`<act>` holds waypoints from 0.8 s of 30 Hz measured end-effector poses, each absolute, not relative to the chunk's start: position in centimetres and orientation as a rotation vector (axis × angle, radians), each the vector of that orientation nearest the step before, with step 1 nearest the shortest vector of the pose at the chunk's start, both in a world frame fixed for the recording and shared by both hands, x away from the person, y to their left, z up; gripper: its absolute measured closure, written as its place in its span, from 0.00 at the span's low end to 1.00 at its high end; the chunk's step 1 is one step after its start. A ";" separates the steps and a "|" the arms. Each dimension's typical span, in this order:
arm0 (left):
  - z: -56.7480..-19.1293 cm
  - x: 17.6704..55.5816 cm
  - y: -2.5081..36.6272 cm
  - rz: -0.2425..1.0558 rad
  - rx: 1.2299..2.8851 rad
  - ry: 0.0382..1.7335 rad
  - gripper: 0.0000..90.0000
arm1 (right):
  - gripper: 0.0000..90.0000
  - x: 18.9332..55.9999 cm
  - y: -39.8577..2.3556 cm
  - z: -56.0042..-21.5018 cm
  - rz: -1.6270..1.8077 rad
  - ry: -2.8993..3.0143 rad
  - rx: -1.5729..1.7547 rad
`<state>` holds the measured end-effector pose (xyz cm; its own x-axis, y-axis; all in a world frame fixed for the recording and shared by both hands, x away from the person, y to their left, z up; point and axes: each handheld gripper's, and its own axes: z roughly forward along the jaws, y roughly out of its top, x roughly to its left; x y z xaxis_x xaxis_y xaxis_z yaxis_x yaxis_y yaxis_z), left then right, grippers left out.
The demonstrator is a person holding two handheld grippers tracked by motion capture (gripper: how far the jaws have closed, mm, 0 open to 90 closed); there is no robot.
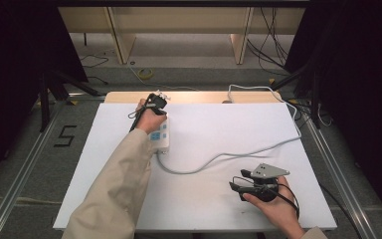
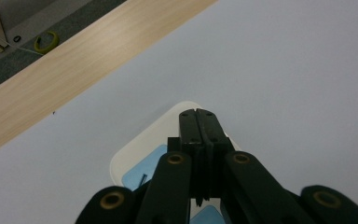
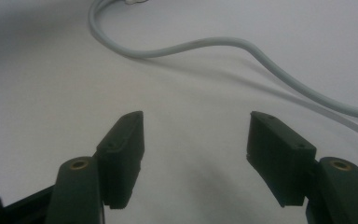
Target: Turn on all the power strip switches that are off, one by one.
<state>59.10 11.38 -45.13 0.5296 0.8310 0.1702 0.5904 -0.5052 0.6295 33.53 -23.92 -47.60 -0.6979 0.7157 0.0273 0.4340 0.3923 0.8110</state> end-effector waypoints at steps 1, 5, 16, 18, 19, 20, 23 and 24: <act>-45.1 59.1 11.4 0.630 2.256 1.158 1.00 | 0.42 33.5 -23.9 -47.6 1.208 2.330 0.999; -45.2 59.1 11.0 0.649 2.278 1.147 1.00 | 0.42 33.6 -24.0 -47.6 1.211 2.329 1.000; -45.3 59.3 11.0 0.630 2.286 1.157 1.00 | 0.42 33.5 -23.9 -47.5 1.212 2.330 1.000; -45.3 59.3 11.0 0.625 2.288 1.157 1.00 | 0.42 33.5 -23.9 -47.5 1.211 2.331 0.995; -45.3 59.4 11.0 0.622 2.294 1.155 1.00 | 0.42 33.5 -23.9 -47.5 1.210 2.331 0.995; -45.3 59.4 10.9 0.621 2.304 1.152 1.00 | 0.42 33.5 -23.9 -47.5 1.210 2.331 0.994; -45.2 59.5 10.6 0.640 2.332 1.145 1.00 | 0.42 33.6 -23.9 -47.6 1.210 2.332 0.992; -45.2 59.6 10.6 0.638 2.335 1.147 1.00 | 0.42 33.5 -23.9 -47.6 1.209 2.333 0.992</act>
<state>59.60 10.63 -45.22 0.5450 0.8136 0.2026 0.6009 -0.5475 0.5824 33.55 -23.88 -47.56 -0.7023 0.7115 0.0241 0.4299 0.3969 0.8109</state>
